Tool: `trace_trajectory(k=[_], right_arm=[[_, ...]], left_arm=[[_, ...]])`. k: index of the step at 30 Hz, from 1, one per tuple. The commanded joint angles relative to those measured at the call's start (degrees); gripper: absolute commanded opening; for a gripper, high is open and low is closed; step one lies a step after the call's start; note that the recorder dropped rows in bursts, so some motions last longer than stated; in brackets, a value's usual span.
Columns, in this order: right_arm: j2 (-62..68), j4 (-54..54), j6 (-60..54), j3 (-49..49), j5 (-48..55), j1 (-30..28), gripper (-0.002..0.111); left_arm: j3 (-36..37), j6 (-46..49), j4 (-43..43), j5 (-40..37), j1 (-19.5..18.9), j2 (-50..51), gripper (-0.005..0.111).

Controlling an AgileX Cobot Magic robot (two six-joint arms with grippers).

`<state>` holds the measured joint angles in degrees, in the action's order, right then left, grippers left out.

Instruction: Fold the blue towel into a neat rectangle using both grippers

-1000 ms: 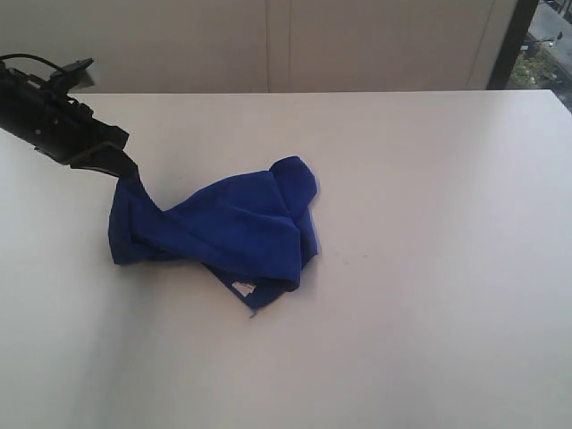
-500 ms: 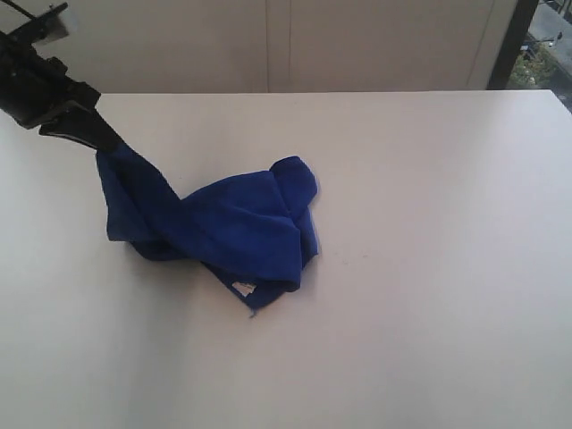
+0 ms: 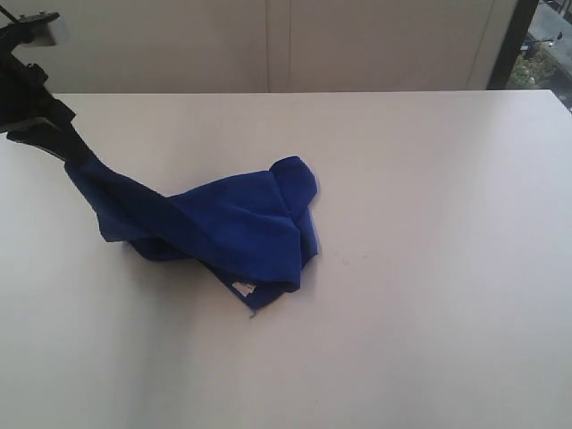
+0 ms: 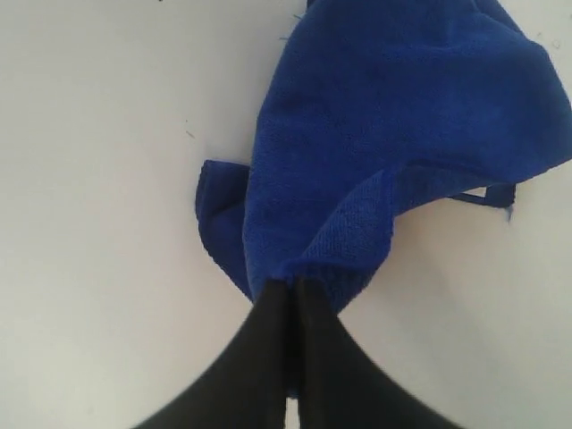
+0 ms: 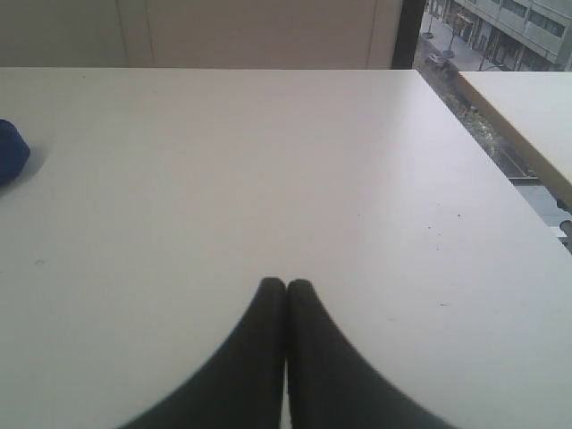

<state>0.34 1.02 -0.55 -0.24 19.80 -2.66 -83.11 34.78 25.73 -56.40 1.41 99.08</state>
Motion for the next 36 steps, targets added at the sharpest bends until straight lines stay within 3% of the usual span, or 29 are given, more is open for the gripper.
trace_trajectory(k=[1, 6, 12, 22, 30, 36], right_arm=[[-0.3, -0.2, 0.2, 0.2, -0.2, 0.3, 0.000], [-0.3, -0.2, 0.2, 0.2, -0.2, 0.3, 0.000], [-0.3, -0.2, 0.2, 0.2, -0.2, 0.3, 0.000], [-0.3, -0.2, 0.6, 0.2, -0.9, 0.3, 0.000], [-0.3, -0.2, 0.6, 0.2, -17.5, 0.3, 0.000], [-0.3, -0.2, 0.6, 0.2, -25.8, 0.3, 0.000]], left_arm=[[-0.2, -0.3, 2.7, 1.9, -0.1, -0.6, 0.000], [-0.3, 0.9, 7.7, 9.2, -0.1, -3.6, 0.000], [-0.3, 1.0, 6.9, 19.1, -0.1, -7.2, 0.000], [-0.2, -0.5, 6.9, 21.8, -0.1, -6.6, 0.000], [-0.2, -0.5, 7.2, 29.1, -0.1, -6.6, 0.000], [-0.2, -0.5, 6.8, 29.0, -0.1, -6.6, 0.000]])
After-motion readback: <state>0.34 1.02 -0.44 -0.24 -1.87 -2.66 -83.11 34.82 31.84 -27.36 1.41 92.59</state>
